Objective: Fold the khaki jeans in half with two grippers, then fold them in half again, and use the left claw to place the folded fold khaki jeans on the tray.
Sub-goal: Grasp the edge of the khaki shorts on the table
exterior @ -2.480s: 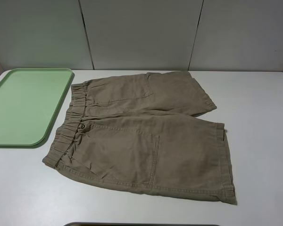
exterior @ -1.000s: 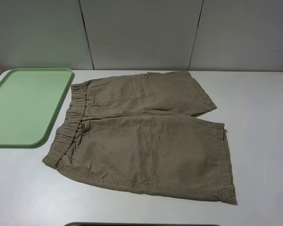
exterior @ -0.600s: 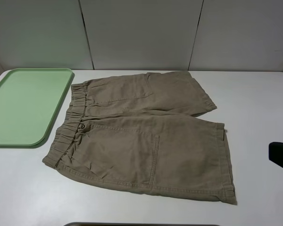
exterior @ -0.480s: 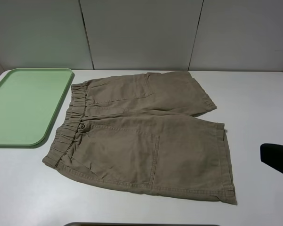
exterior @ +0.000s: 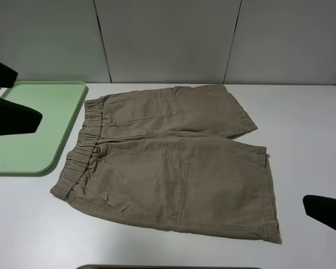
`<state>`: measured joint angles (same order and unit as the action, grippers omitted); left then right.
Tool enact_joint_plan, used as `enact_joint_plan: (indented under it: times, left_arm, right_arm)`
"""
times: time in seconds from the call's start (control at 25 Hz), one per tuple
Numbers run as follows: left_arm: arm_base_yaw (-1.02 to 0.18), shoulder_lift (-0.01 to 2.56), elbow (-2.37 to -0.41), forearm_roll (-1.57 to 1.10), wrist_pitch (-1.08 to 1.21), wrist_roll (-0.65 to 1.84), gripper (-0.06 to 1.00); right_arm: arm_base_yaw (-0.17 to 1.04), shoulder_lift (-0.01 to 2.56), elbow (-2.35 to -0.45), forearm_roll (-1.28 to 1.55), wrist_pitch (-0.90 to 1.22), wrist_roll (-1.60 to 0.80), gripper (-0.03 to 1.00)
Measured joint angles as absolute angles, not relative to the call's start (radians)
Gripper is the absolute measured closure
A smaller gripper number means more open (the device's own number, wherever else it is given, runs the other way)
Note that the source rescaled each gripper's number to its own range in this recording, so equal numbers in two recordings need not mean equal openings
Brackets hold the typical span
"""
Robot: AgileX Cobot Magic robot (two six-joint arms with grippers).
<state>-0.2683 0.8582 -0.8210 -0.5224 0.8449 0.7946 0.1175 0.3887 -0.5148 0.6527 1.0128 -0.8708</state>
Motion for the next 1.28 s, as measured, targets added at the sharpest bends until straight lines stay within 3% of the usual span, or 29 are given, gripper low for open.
enact_joint_plan:
  times: [0.2,0.6,1.0,1.28]
  left_arm:
    - [-0.268,0.954,-0.826,-0.55,0.857,0.883,-0.01]
    - [-0.268,0.978,-0.826,-0.6,0.844,1.091,-0.01]
    - [-0.268,0.978,-0.785,-0.546,0.822,1.283,-0.01]
    - [-0.268,0.978,-0.648,-0.494,0.703,1.3,-0.01]
  right_arm:
    - [0.189,0.389,-0.515,0.606,1.011,-0.861,-0.03]
    - [0.41,0.527,-0.515,0.049,0.991,-0.62,-0.03]
    - [0.775,0.829,-0.516,-0.199,0.936,-0.5,-0.03]
    - [0.833,1.087,-0.518,-0.23,0.756,-0.415,-0.03]
